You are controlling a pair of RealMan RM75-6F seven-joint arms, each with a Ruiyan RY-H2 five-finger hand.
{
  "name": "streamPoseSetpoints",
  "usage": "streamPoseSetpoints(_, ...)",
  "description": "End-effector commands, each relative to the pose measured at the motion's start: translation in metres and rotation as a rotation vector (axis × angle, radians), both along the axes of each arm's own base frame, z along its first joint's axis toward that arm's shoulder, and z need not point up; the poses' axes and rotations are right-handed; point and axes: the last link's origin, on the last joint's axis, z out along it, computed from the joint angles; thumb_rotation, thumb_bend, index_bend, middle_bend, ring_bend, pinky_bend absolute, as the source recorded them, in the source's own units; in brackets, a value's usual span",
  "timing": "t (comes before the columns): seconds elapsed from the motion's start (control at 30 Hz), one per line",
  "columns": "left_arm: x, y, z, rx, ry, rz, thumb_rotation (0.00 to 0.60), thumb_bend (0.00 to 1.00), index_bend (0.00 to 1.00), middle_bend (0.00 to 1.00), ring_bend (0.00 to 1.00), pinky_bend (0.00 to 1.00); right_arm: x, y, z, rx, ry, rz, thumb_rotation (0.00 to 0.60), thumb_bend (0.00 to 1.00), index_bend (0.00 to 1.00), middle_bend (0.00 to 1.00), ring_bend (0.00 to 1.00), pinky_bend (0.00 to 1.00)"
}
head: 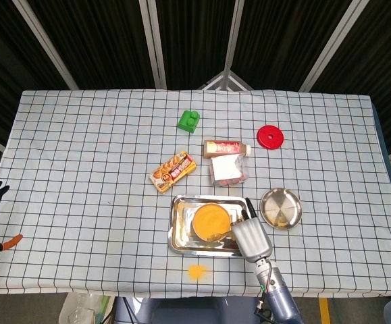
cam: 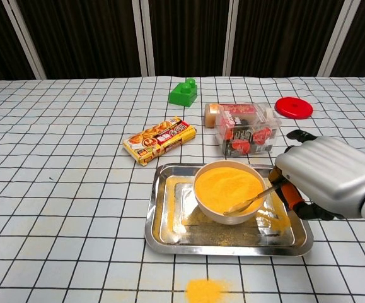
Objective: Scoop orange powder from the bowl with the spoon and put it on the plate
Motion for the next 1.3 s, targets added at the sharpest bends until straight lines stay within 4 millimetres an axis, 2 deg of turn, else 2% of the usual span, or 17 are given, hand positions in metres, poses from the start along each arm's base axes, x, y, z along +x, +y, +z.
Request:
streamPoseSetpoints(0.03, 0.000, 0.000, 0.000, 0.000, -0.001, 0.001, 0.600, 0.01, 0.00, 0.00, 0.00, 0.00, 0.000, -0.001, 0.000, -0.003, 0.000, 0.002, 0.600, 0.84, 0.68, 0.62, 0.28, 0.00)
streamPoseSetpoints(0.53, 0.000, 0.000, 0.000, 0.000, 0.001, 0.001, 0.600, 0.01, 0.00, 0.00, 0.00, 0.00, 0.005, -0.015, 0.007, -0.081, 0.003, 0.033, 0.600, 0.84, 0.71, 0.64, 0.30, 0.00)
streamPoseSetpoints(0.7, 0.000, 0.000, 0.000, 0.001, 0.001, 0.000, 0.600, 0.01, 0.00, 0.00, 0.00, 0.00, 0.001, -0.021, 0.007, -0.114, 0.087, 0.101, 0.600, 0.86, 0.73, 0.66, 0.31, 0.00)
streamPoseSetpoints(1.03, 0.000, 0.000, 0.000, 0.001, 0.001, -0.002, 0.600, 0.01, 0.00, 0.00, 0.00, 0.00, -0.011, -0.015, -0.004, -0.123, 0.310, 0.270, 0.600, 0.86, 0.74, 0.66, 0.31, 0.00)
streamPoseSetpoints(1.3, 0.000, 0.000, 0.000, 0.001, 0.000, -0.004, 0.600, 0.01, 0.00, 0.00, 0.00, 0.00, -0.015, -0.015, -0.006, -0.152, 0.401, 0.330, 0.600, 0.86, 0.74, 0.66, 0.31, 0.00)
